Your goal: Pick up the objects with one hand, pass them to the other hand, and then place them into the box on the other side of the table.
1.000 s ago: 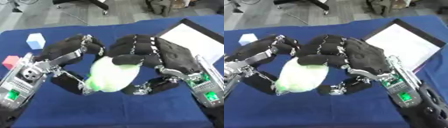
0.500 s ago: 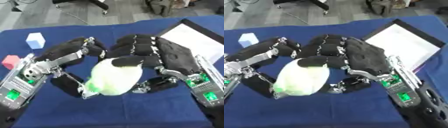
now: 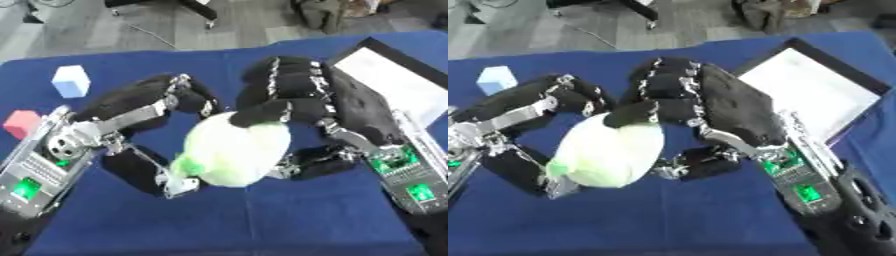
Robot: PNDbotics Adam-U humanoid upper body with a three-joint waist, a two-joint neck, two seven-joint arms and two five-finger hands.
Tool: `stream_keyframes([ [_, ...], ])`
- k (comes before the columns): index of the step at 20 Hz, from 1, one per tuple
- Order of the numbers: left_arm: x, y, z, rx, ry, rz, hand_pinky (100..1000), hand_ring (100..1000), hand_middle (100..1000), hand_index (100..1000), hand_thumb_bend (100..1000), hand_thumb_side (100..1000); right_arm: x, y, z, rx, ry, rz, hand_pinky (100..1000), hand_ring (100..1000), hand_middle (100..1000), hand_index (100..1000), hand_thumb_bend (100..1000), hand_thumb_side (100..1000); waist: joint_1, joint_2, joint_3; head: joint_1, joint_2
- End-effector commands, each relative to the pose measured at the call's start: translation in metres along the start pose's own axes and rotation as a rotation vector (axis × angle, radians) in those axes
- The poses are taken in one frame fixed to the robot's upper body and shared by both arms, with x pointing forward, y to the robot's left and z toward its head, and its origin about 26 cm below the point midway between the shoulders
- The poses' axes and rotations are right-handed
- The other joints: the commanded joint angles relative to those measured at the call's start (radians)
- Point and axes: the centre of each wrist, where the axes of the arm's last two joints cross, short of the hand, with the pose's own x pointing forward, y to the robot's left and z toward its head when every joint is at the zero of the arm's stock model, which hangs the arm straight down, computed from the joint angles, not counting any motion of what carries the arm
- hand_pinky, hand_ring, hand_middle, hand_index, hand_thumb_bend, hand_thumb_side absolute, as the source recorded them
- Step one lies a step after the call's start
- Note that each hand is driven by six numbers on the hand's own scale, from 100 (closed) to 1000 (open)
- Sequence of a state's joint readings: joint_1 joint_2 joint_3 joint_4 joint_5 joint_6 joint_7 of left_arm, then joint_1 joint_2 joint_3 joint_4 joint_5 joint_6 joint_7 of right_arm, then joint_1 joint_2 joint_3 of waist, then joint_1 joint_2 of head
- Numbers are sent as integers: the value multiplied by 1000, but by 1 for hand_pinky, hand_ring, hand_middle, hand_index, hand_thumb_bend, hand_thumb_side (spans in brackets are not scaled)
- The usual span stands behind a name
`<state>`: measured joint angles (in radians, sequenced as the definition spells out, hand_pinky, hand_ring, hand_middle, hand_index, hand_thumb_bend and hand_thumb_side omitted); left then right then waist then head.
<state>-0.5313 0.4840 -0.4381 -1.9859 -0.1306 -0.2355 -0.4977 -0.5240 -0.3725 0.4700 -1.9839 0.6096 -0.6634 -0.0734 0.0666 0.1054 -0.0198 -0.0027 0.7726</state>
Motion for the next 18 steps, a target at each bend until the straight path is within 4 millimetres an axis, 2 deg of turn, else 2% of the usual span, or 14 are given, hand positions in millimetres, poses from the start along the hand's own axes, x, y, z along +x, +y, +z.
stream_keyframes([
  [1,4,5,0,-28,1,-21,745,483,413,498,100,256,0,-8,-6,-108,11,-10,686,586,418,386,100,100,-2,-10,0,-3,-3],
  [3,3,4,2,-40,19,-15,757,531,497,595,100,251,0,-8,-5,-132,26,-18,682,581,412,341,100,100,-2,-9,-1,-1,-3],
  [7,-3,1,7,-52,84,20,777,583,562,714,100,248,0,-8,-2,-154,37,-26,683,581,408,328,100,100,-2,-8,-5,-1,-3],
  [8,-6,0,8,-54,99,30,779,587,566,718,100,259,-1,-9,-1,-157,40,-26,684,582,408,326,100,100,-2,-8,-6,-1,-3],
  [9,-9,0,10,-52,112,40,780,588,568,721,100,327,-1,-9,0,-159,42,-26,684,582,407,322,100,100,-2,-8,-6,-1,-3],
  [12,-14,1,13,-35,132,62,781,587,569,727,100,356,-1,-10,1,-157,42,-29,685,583,406,315,100,100,-1,-8,-8,-2,-3],
  [13,-15,2,13,-31,134,66,781,587,568,725,100,353,-1,-9,1,-154,41,-31,685,584,407,314,100,100,-1,-8,-8,-2,-3],
  [16,-16,1,12,-35,131,76,775,560,531,678,100,250,0,-8,1,-145,37,-40,687,585,407,314,100,100,0,-8,-9,-3,-3],
  [18,-16,1,11,-42,125,84,767,530,498,639,100,251,0,-8,0,-138,34,-44,690,589,410,320,100,100,0,-8,-9,-3,-3],
])
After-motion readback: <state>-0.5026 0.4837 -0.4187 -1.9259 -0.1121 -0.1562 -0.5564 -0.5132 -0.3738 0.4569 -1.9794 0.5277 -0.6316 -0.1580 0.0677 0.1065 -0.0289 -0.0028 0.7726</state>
